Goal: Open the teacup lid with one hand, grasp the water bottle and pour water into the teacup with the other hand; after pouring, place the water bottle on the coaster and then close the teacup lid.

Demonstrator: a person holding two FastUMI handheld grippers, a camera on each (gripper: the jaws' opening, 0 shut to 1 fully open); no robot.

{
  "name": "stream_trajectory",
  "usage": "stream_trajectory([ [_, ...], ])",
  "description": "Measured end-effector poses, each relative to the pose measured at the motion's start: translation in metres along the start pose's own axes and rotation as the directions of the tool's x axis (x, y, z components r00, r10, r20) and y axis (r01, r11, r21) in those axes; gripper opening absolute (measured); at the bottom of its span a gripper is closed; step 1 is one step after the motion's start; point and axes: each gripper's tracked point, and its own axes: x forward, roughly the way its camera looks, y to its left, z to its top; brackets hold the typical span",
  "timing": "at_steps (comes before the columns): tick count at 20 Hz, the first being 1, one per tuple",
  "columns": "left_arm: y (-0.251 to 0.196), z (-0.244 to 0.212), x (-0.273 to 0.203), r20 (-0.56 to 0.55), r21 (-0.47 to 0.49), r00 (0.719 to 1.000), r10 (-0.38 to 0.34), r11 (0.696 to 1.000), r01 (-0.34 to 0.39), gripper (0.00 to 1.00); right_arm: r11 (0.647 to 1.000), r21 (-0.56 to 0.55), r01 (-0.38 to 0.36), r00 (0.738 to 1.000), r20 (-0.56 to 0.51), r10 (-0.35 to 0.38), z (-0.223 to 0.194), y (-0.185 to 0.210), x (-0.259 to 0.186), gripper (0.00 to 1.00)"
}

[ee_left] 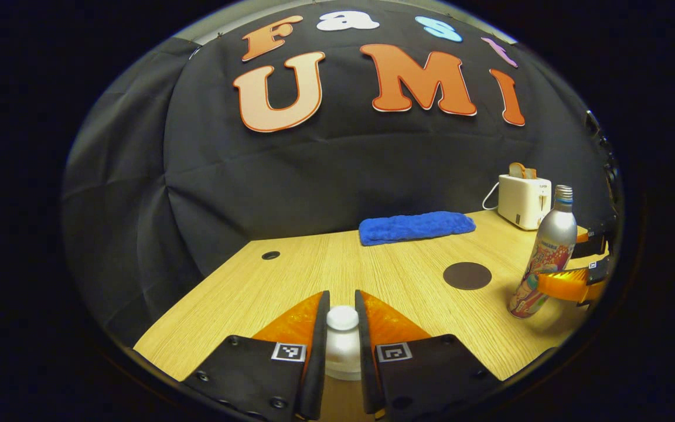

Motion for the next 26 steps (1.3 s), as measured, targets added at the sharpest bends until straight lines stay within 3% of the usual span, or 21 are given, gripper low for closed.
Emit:
stream_trajectory([
  [1, 0.002, 0.003, -0.002, 0.011, -0.001, 1.000, 0.007, 1.000, -0.007, 0.30, 1.000, 0.007, 0.001, 1.000, -0.011, -0.001, -0.004, -0.001, 0.002, 0.96],
  [6, 0.011, 0.002, -0.008, 0.023, -0.018, 1.000, 0.016, 1.000, -0.016, 0.30, 0.999, 0.036, 0.000, 0.997, -0.081, 0.003, -0.023, 0.005, 0.015, 0.93],
  [9, 0.017, 0.000, -0.010, 0.021, -0.030, 0.999, 0.024, 0.999, -0.024, 0.30, 1.000, 0.017, 0.012, 0.997, -0.081, -0.010, -0.020, 0.006, 0.016, 0.77],
  [13, 0.031, -0.001, -0.013, 0.022, -0.053, 0.999, 0.041, 0.998, -0.039, 0.30, 0.997, -0.073, 0.027, 0.995, -0.092, -0.034, -0.007, 0.003, 0.012, 0.80],
  [14, 0.035, -0.002, -0.013, 0.021, -0.055, 0.999, 0.048, 0.997, -0.047, 0.25, 0.993, -0.112, 0.041, 0.995, -0.090, -0.052, -0.001, -0.001, 0.010, 0.80],
  [16, 0.043, -0.003, -0.017, 0.020, -0.061, 0.998, 0.062, 0.996, -0.061, 0.29, 0.981, -0.182, 0.061, 0.993, -0.087, -0.078, 0.011, -0.005, 0.010, 0.75],
  [17, 0.048, -0.003, -0.019, 0.020, -0.067, 0.998, 0.067, 0.996, -0.065, 0.29, 0.975, -0.213, 0.065, 0.993, -0.081, -0.084, 0.018, -0.005, 0.010, 0.80],
  [18, 0.052, -0.003, -0.020, 0.021, -0.074, 0.997, 0.072, 0.995, -0.070, 0.30, 0.968, -0.242, 0.069, 0.993, -0.076, -0.090, 0.024, -0.005, 0.009, 0.75],
  [19, 0.057, -0.002, -0.023, 0.022, -0.079, 0.997, 0.080, 0.994, -0.078, 0.30, 0.960, -0.271, 0.071, 0.993, -0.070, -0.093, 0.030, -0.005, 0.010, 0.80],
  [21, 0.070, -0.002, -0.028, 0.022, -0.085, 0.995, 0.098, 0.992, -0.096, 0.30, 0.941, -0.329, 0.077, 0.993, -0.058, -0.102, 0.043, -0.004, 0.011, 0.80],
  [26, 0.096, -0.001, -0.041, 0.028, -0.085, 0.990, 0.140, 0.987, -0.137, 0.30, 0.871, -0.480, 0.102, 0.992, -0.017, -0.125, 0.067, -0.003, 0.009, 0.79],
])
